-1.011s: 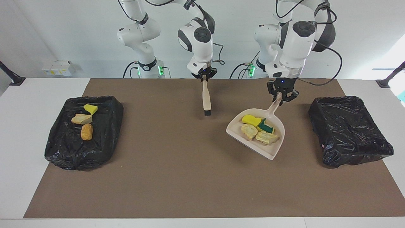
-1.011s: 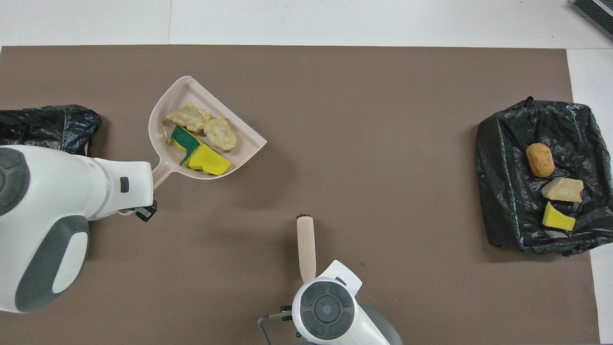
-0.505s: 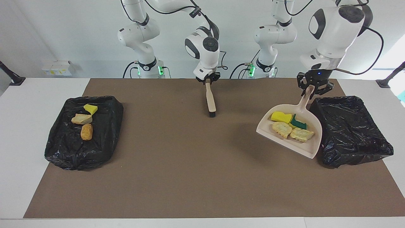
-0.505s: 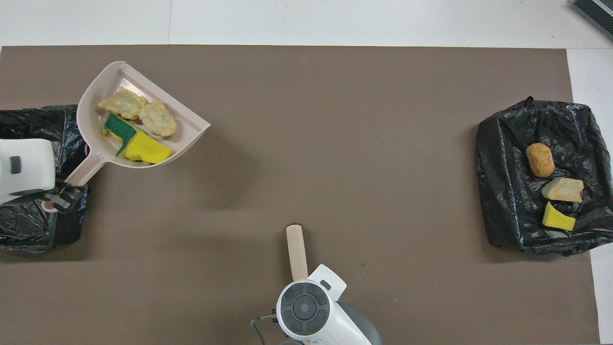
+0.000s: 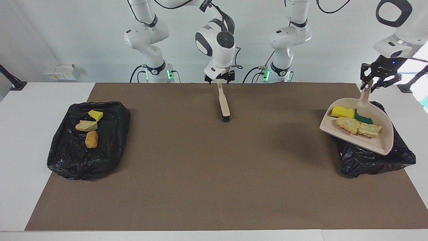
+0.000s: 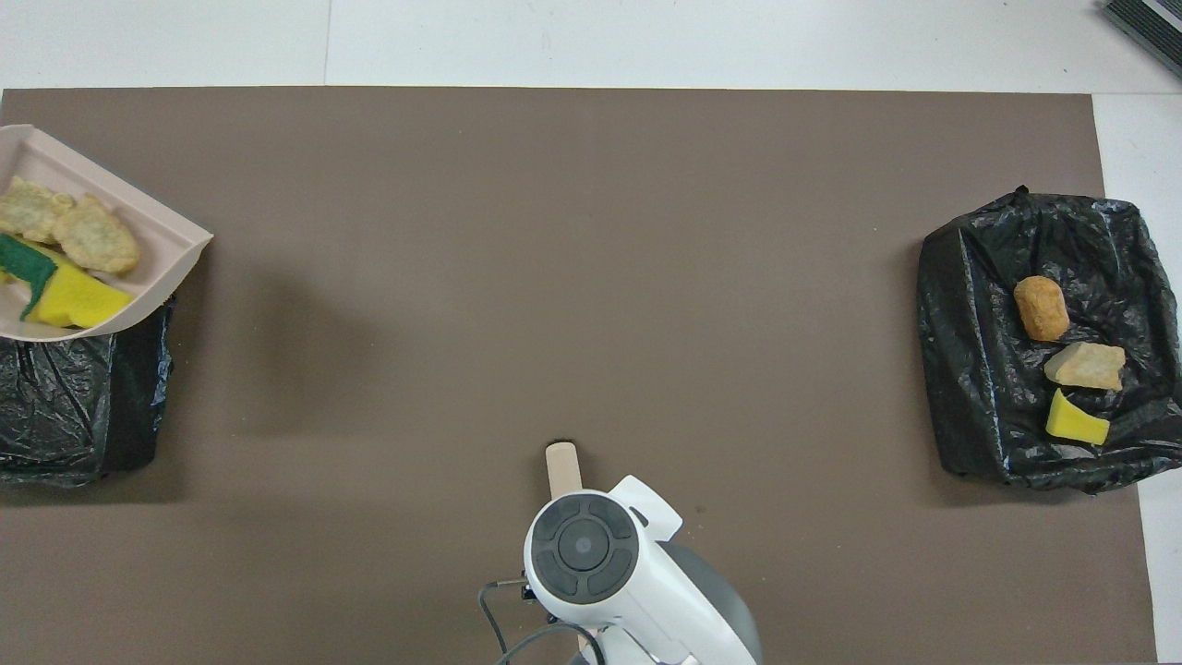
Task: Sweep and dump trash in bin
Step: 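Carry the dustpan to the black bag nearest the left gripper, then tip the dustpan over the bag to dump the trash with the left gripper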
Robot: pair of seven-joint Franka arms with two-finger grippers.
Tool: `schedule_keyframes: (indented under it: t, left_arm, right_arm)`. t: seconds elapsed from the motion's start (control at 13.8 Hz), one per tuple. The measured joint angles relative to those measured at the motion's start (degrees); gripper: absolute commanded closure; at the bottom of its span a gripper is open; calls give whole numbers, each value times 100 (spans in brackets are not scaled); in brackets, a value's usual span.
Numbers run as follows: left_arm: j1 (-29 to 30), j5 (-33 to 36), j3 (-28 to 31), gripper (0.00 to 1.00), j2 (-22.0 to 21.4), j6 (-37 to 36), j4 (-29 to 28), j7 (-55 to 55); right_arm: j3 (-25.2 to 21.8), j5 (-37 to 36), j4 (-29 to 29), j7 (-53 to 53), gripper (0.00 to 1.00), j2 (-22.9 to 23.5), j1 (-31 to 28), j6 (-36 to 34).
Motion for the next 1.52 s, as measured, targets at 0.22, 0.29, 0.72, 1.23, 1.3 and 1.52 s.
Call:
schedule_keyframes:
  t: [0.22, 0.29, 0.72, 1.23, 1.3, 1.52]
  left_arm:
    - [622, 22, 69, 100, 143, 26, 199, 931]
    - [706, 159, 106, 100, 260, 43, 305, 1101]
    - [714, 1016, 136, 100, 792, 639, 502, 1386]
    - [1013, 1343, 338, 100, 905, 988, 518, 1975]
    - [1026, 1475, 338, 100, 938, 1047, 518, 1977]
    - [1026, 1971, 291, 100, 980, 1071, 516, 1980]
  right_arm:
    - [-16, -177, 685, -582, 0, -86, -533, -896]
    - [-22, -285, 945, -897, 0, -103, -741, -1219]
    - [-57, -658, 2080, -3065, 0, -138, -2077, -2369]
    - [-82, -1298, 2641, -4960, 0, -137, -3338, -2459]
    - [-82, -1308, 2659, -4976, 0, -133, -3483, -2451]
    - [-90, -1314, 2805, -4972, 0, -98, -3802, -2397]
